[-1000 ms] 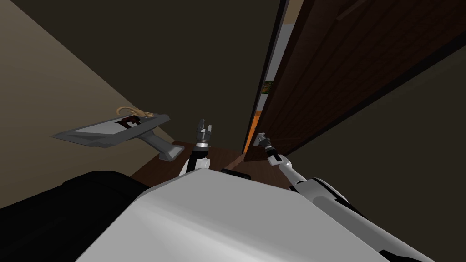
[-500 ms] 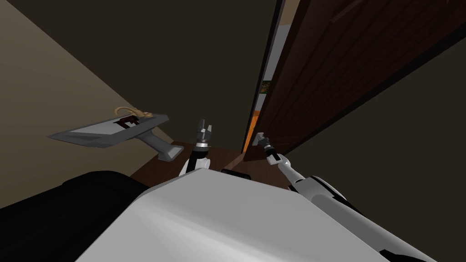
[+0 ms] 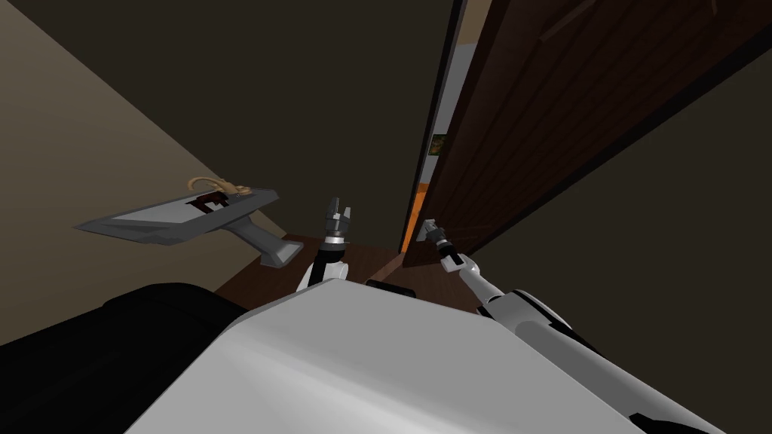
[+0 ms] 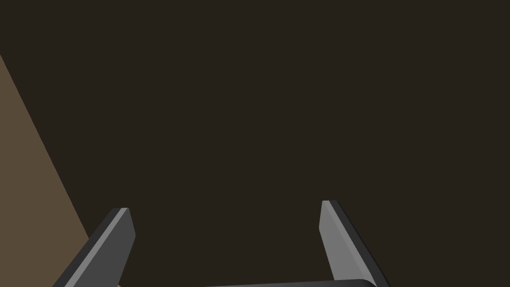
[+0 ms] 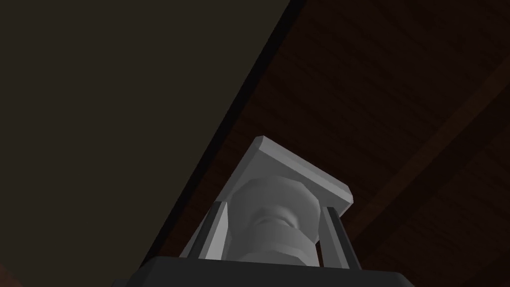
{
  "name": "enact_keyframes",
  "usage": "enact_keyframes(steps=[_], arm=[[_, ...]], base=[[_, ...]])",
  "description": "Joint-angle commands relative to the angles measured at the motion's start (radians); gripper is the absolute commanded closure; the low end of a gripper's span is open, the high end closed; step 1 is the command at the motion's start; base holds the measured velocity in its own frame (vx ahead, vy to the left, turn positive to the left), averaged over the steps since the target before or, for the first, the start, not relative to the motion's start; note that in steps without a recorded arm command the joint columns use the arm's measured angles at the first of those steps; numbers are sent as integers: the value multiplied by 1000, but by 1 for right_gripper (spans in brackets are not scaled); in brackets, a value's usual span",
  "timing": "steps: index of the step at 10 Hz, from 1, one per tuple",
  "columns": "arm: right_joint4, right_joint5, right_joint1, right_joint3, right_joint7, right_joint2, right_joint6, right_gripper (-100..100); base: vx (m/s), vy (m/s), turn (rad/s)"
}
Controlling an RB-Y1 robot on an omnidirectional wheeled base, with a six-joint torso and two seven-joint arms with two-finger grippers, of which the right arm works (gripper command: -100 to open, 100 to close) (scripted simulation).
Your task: Pull the door open
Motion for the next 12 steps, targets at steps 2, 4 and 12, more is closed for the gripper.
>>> enact_keyframes(steps=[2,4,12], arm=[[13,-10,-5,14,-51,4,0,100],[17,-25,-16,35,-114,7,0,100],[24,-57,-36,78,-311,12,2,100]], base=[[-13,-14,-15],[-13,-24,-19],[-14,-17,-14]])
